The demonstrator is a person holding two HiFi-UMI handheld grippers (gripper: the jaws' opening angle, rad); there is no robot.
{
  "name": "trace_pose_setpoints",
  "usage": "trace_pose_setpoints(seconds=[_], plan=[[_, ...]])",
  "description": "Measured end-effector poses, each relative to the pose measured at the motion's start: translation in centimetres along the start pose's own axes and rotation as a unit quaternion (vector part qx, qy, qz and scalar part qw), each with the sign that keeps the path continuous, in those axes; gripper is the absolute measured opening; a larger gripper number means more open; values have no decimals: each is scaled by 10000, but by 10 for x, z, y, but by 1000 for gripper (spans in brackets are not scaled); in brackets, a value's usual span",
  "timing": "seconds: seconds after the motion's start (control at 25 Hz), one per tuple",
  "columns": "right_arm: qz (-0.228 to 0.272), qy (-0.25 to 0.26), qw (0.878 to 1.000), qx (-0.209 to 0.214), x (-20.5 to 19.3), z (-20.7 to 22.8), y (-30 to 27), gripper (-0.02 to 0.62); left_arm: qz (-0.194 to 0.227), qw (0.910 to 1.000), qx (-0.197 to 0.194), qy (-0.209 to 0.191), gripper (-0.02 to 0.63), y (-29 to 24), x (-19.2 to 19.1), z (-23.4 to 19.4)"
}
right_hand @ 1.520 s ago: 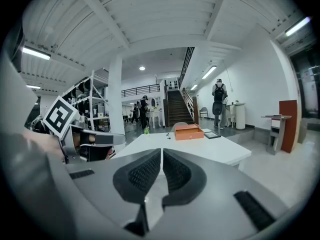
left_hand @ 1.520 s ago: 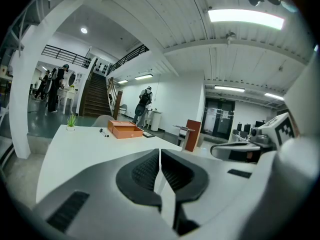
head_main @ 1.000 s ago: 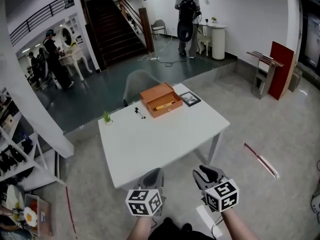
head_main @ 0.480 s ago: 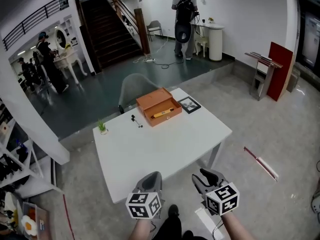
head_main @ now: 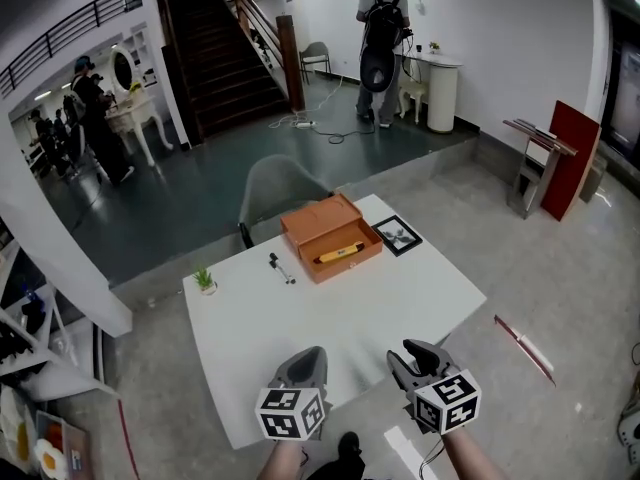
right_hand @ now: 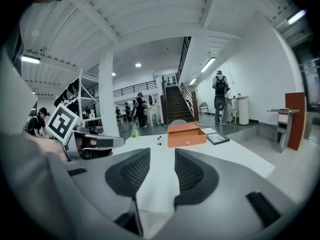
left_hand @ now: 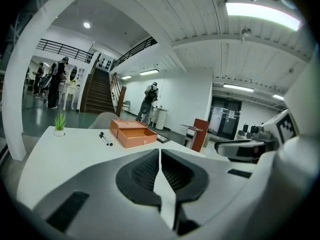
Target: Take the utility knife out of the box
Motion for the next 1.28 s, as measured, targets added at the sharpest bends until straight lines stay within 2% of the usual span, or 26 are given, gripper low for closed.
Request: trace_pose_setpoints(seconds=[0.36,0.68,1.0,1.28], plan=[[-59,124,9998,-156,28,11,-61,133,3,9997,-229,53,19,-49,28,-45],[-93,353,9992,-174,46,18,-81,133,-34,9995,-314,80,18,-69,37,-61],[-126,483,9987,-103,56,39,-109,133,-38,9995,-278,112,19,-90,41,-74],[-195,800,9965,155,78,69,-144,133,-73,9998,-44,155,20,-116,49,-85]])
Point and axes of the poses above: the fingertips, and each gripper's own axes: y backward along the fingers, z to its right, x out of its top, the point moved 7 cm from there along y, backward along the fingers, and after that the axes turned 1 degree about -y, right-handed, at the moved point
